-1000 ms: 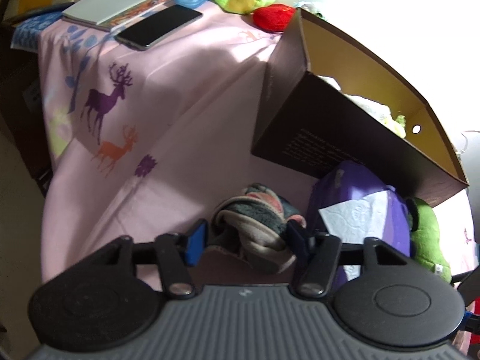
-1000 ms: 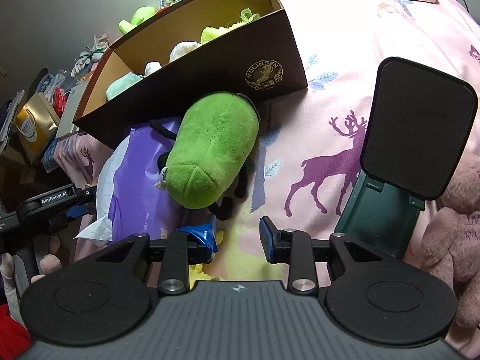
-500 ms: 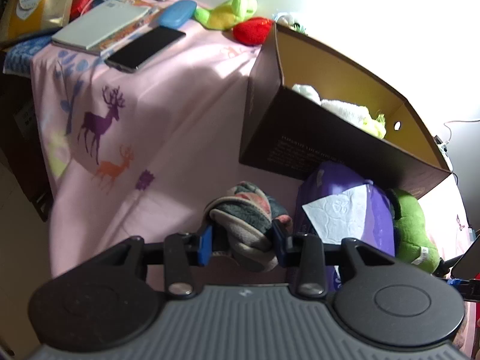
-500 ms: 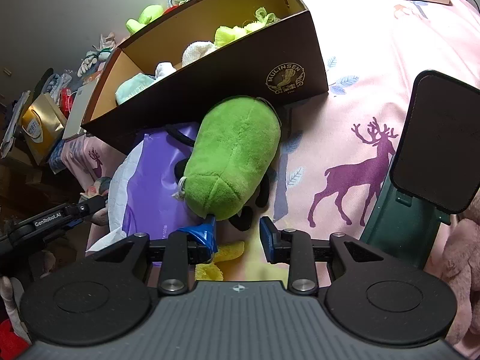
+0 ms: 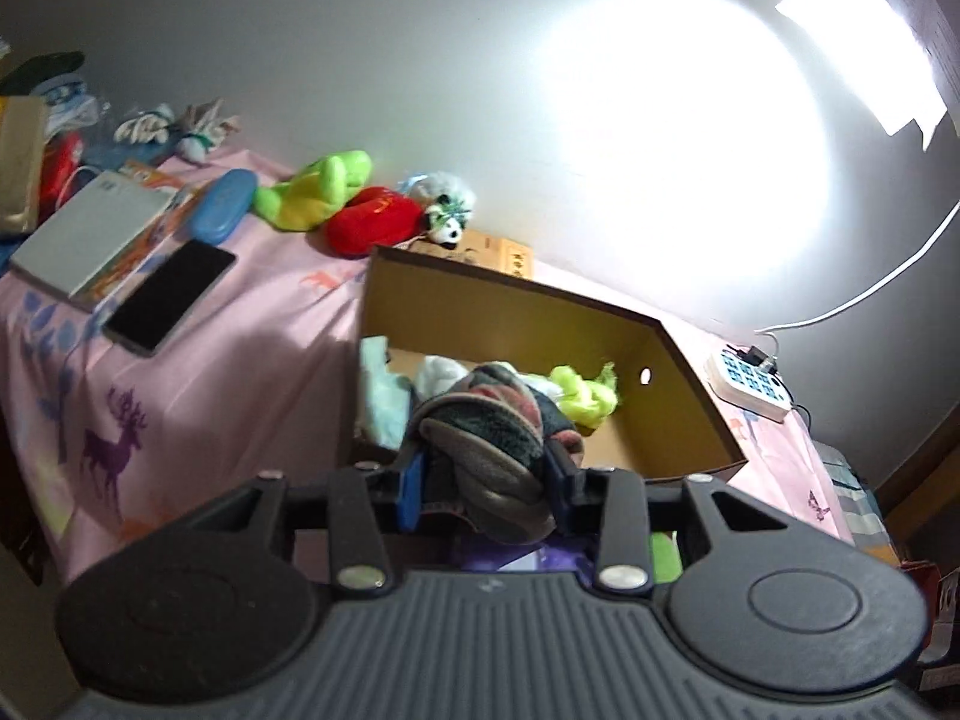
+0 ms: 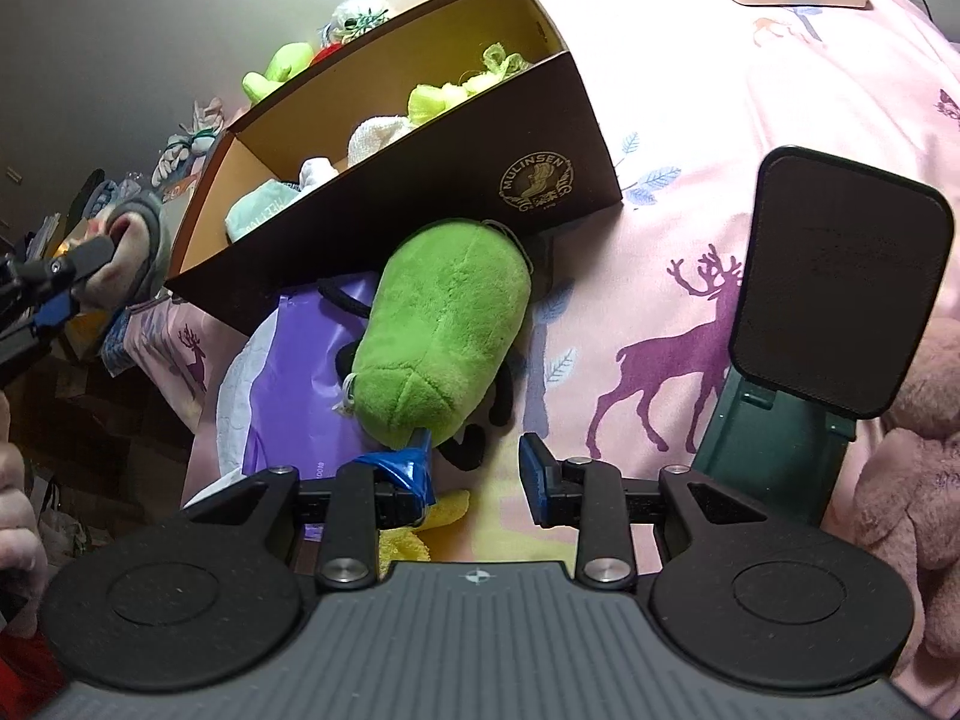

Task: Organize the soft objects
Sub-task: 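Lift the sock bundle and carry it over the box with the left gripper, then lower the sock bundle into the box, open the left gripper, withdraw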

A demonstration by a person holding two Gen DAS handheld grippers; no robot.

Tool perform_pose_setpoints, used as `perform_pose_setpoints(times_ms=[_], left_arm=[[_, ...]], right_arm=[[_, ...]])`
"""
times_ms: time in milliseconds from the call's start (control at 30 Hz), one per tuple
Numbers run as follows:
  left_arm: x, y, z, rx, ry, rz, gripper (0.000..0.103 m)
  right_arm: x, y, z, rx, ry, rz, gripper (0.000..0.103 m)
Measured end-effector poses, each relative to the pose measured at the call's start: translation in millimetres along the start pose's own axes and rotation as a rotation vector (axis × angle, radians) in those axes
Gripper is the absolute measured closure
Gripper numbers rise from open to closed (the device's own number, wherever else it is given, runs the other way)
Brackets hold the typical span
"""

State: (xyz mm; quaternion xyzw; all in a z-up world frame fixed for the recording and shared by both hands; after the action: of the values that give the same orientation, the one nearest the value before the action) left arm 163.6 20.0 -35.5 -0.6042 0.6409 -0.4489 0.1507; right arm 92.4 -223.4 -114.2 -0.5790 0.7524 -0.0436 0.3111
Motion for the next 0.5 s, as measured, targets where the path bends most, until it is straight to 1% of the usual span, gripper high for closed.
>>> perform_pose_setpoints(times_ms=[100, 233, 333, 500], left_arm=[[26.6, -10.7, 27.1, -0.022, 0.032, 0.065, 0.065], [56.3, -19.5, 67.8, -0.074, 0.073, 0.134, 0.065], [73.2, -23.3, 100.5, -0.116, 0.078, 0.183, 0.065], [86.1, -20.6, 149.8, -0.208, 0.068, 0.212, 0.065]], right_arm=[[11.6, -0.2, -7.3, 0.022, 0.016, 0.034, 0.089], [26.9, 2.2, -16.2, 0.045, 0.039, 0.084, 0.089], [36.5, 4.2, -22.8, 0.063, 0.058, 0.118, 0.089], [49.6, 7.9, -29.3, 0.08, 0.082, 0.168, 0.089]])
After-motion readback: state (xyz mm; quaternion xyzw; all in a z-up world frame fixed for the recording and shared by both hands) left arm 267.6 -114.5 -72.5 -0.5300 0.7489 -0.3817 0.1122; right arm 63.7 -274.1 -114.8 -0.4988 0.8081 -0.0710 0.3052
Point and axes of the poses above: each gripper's, at about its wrist camera, not at the fingertips, and z roughly the way its jaws point, x to its right, y to its underside, the point moved 9 cm from there along z, roughly the way its jaws point
